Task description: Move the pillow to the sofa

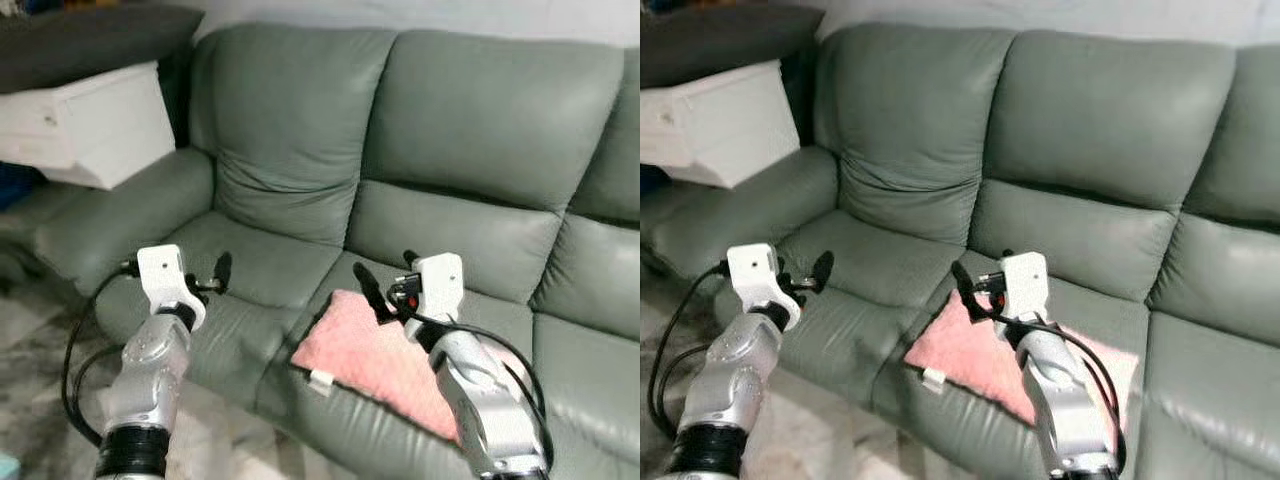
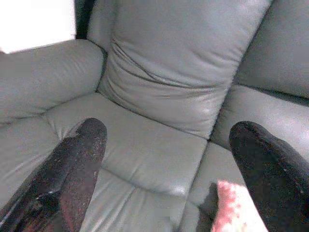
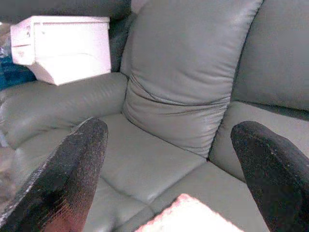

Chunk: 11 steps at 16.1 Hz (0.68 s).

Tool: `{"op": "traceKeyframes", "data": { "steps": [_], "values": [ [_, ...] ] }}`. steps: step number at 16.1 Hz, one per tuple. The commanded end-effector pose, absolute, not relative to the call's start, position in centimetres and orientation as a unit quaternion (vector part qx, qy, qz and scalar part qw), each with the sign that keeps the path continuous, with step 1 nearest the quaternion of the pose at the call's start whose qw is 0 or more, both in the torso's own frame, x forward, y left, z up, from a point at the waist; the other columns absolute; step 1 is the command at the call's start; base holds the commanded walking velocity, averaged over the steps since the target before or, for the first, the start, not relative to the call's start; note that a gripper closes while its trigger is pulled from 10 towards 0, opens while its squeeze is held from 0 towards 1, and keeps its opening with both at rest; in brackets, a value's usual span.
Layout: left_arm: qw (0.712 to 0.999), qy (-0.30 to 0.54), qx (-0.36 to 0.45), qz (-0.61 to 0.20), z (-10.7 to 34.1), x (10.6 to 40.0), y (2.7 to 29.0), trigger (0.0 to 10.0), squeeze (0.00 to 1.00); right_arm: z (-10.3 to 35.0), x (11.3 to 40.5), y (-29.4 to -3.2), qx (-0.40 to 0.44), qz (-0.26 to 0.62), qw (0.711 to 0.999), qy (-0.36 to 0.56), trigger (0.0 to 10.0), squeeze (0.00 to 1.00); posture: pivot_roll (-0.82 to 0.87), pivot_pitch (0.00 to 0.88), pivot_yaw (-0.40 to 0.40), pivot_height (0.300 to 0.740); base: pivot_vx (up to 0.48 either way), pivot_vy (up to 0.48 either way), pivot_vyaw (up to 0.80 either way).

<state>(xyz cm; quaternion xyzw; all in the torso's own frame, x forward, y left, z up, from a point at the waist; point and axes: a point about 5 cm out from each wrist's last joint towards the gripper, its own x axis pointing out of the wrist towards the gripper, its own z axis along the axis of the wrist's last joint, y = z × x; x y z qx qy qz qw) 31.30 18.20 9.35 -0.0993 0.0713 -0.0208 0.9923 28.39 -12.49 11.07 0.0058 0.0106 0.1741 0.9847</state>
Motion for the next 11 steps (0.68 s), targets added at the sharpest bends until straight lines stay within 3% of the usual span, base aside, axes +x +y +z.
{"op": "traceKeyframes", "data": {
  "steps": [1, 6, 11],
  "values": [
    [0.993, 0.075, -0.094, -0.013, 9.29, 31.15, 18.71, 10.0, 0.00, 11.58, 28.46, -12.24, 0.011, 0.175, 0.984, 0.002, 10.0, 0.00, -0.18, 0.000, 0.061, 0.740, 0.000, 0.472, 0.00],
    [0.993, 0.079, -0.086, -0.013, 9.05, 30.85, 18.42, 10.0, 0.00, 11.39, 28.29, -12.30, 0.009, 0.175, 0.984, 0.005, 10.0, 0.00, -0.18, 0.000, 0.060, 0.740, 0.000, 0.470, 0.00],
    [0.994, 0.064, -0.084, -0.026, 9.51, 30.84, 17.97, 10.0, 0.00, 11.39, 28.27, -12.20, 0.003, 0.181, 0.984, 0.003, 10.0, 0.00, -0.17, 0.000, 0.063, 0.740, 0.000, 0.000, 0.00]
  ]
}}
